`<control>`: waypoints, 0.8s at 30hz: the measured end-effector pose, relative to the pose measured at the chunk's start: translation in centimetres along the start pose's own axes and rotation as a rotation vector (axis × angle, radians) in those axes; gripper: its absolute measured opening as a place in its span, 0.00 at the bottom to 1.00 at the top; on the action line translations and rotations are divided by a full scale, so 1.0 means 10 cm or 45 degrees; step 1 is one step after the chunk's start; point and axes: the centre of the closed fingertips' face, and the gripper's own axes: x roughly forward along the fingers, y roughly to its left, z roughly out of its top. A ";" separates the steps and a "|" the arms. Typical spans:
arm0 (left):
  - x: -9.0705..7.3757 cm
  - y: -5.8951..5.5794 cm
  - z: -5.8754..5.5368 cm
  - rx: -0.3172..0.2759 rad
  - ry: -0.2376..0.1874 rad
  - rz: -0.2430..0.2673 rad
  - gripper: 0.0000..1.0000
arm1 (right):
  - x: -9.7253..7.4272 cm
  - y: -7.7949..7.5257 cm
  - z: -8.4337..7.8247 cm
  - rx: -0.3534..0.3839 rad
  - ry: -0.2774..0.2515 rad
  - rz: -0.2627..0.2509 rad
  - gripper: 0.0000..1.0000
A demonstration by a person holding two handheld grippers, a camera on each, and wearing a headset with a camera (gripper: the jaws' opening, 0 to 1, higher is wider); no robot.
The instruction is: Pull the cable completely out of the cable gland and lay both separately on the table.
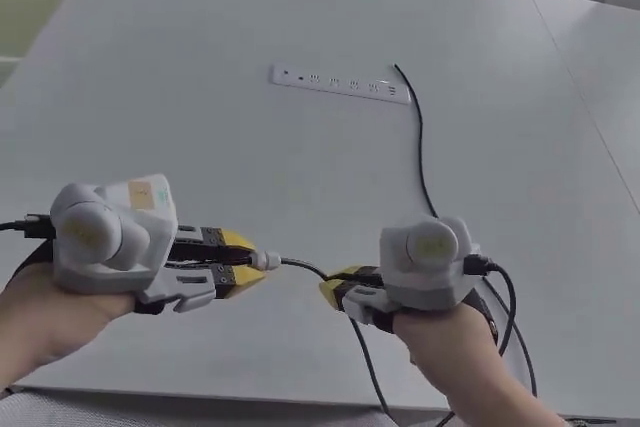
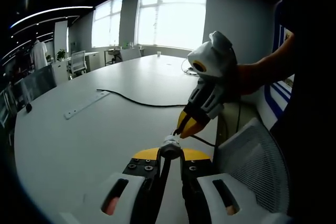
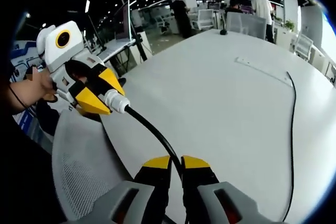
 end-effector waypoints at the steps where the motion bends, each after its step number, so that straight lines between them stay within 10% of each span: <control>1: 0.00 0.00 0.00 -0.001 -0.003 -0.001 0.15 | 0.00 0.01 0.01 -0.002 -0.005 0.003 0.04; 7: 0.01 0.00 0.00 -0.001 -0.004 -0.001 0.15 | -0.01 0.10 0.06 -0.058 -0.030 0.022 0.16; 11: 0.01 -0.02 -0.01 0.001 -0.001 -0.008 0.15 | -0.07 0.23 0.25 -0.292 -0.073 -0.002 0.21; 24: -0.01 -0.04 -0.01 -0.004 -0.011 -0.018 0.15 | -0.01 0.56 0.50 -0.652 -0.057 0.044 0.15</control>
